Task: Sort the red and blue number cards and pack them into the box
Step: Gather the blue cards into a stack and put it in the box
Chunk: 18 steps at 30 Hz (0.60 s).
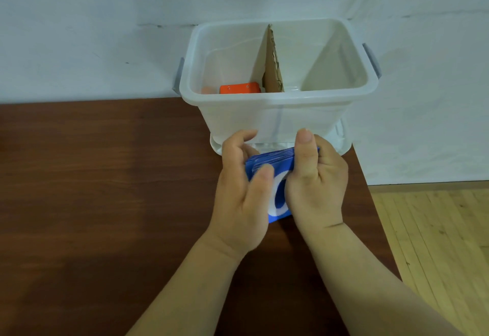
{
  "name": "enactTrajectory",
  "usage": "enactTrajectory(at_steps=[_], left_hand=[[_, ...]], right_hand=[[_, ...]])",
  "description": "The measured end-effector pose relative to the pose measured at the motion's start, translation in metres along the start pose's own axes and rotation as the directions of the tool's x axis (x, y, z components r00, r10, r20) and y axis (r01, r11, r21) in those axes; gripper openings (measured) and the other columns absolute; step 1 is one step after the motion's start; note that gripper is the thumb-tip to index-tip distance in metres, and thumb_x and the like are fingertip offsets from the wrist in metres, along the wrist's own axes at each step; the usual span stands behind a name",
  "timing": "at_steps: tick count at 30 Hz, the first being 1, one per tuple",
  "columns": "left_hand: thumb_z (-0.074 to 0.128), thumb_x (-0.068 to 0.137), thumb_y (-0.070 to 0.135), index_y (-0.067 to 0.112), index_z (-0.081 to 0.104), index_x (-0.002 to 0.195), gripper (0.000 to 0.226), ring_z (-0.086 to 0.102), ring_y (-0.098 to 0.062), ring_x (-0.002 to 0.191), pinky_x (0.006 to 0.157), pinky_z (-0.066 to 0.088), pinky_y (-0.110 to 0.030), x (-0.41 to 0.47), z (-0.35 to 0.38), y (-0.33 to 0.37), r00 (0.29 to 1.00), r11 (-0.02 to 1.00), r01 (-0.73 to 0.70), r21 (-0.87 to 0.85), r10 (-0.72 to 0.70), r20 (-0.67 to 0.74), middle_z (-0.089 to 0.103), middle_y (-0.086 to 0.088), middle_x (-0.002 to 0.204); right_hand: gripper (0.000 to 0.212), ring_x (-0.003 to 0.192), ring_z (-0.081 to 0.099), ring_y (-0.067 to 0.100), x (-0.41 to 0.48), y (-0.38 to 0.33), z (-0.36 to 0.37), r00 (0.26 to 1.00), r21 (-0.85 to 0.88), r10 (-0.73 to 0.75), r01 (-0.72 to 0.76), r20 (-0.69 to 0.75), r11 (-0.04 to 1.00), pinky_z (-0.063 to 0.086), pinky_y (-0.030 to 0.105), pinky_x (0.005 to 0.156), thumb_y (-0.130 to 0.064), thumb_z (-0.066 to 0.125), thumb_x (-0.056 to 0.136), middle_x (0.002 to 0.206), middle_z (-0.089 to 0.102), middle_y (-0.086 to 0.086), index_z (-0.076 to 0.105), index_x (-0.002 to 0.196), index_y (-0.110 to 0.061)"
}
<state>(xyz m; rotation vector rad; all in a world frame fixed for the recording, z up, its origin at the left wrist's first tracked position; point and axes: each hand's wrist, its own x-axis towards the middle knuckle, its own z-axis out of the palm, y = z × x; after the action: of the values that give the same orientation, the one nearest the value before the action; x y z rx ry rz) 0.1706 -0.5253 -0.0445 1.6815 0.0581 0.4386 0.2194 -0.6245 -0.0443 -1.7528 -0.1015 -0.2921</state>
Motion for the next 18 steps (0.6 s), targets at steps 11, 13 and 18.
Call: enactTrajectory(at_steps=[11,13,18], left_hand=[[0.056,0.095,0.019,0.041,0.045,0.129,0.042,0.071,-0.016,0.097,0.078,0.061,-0.041,-0.017,-0.014,0.004,0.957,0.963,0.24,-0.121,-0.256,-0.139,0.067,0.016,0.112],[0.056,0.098,0.015,0.041,0.048,0.13,0.041,0.071,-0.014,0.095,0.078,0.06,-0.043,-0.023,-0.01,0.002,0.929,0.936,0.326,-0.134,-0.343,-0.139,0.068,0.015,0.11],[0.067,0.082,0.014,0.052,0.047,0.137,0.07,0.067,-0.019,0.1,0.08,0.06,-0.039,-0.027,-0.028,0.004,0.939,0.939,0.344,-0.011,-0.344,-0.006,0.062,0.01,0.108]], right_hand=[[0.062,0.112,0.068,0.016,-0.024,-0.006,-0.043,0.733,0.031,0.262,-0.36,0.628,0.933,0.058,0.041,0.091,-0.017,0.06,0.1,0.121,0.069,-0.011,0.035,0.143,-0.055],[0.069,0.121,0.062,0.005,-0.03,-0.004,-0.05,0.721,-0.014,0.241,-0.305,0.649,0.952,0.055,0.029,0.094,-0.02,0.062,0.1,0.128,0.063,-0.023,0.029,0.147,-0.058],[0.076,0.113,0.056,-0.011,-0.016,-0.018,-0.073,0.667,-0.29,0.122,0.148,0.735,0.945,0.048,0.011,0.088,-0.034,0.06,0.1,0.132,0.053,-0.035,0.011,0.153,-0.058]])
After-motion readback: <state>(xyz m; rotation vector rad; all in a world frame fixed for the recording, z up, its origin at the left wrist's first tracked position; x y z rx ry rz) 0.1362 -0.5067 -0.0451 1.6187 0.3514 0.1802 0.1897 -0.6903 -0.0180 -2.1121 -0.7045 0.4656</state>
